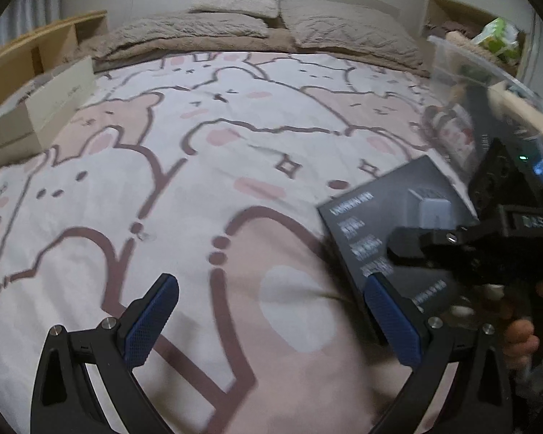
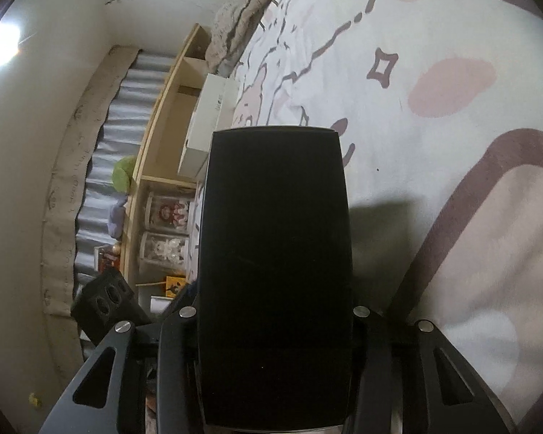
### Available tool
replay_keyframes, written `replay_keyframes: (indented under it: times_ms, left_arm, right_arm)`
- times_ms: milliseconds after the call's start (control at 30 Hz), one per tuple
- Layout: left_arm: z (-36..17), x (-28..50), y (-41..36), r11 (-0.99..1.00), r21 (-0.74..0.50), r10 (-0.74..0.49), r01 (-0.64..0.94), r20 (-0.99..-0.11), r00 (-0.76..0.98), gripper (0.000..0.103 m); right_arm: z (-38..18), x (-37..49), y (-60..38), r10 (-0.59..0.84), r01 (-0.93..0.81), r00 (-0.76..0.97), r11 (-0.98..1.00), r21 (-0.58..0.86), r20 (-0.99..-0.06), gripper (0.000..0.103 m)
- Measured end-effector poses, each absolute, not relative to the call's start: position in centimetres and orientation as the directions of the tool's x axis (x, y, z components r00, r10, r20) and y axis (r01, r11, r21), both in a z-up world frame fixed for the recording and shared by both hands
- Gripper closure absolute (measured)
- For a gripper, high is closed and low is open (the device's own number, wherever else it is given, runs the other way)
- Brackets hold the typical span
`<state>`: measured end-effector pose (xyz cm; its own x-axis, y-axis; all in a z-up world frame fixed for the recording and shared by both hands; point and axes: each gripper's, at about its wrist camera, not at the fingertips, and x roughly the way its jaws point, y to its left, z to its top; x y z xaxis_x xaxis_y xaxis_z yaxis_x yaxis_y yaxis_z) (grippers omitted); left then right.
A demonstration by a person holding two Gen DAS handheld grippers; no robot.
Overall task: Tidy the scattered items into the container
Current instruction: 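Lift the charger box with the right gripper and carry it over the bin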
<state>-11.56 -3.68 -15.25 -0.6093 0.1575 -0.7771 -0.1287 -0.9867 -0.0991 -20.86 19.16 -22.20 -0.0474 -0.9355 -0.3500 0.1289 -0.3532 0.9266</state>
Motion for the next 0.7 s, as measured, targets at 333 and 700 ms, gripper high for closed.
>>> replay_keyframes:
  times_ms: [333, 700]
  left_arm:
    - [-13.0, -8.8, -1.7, -0.889, -0.362, 0.458, -0.281, -0.680, -0.573, 0.000]
    - [-7.3, -5.4, 3.5, -0.768, -0.341, 0.631, -0.542, -0.545, -0.553, 0.000]
  right_arm:
    - [-18.9, -18.9, 20.6, -0.959, 0.151, -0.090, -0.279, 0.948, -0.268, 0.059]
    - [-11.1, -15.8, 24.1, -0.968, 0.271, -0.142, -0.240, 0.932, -0.207, 0.059]
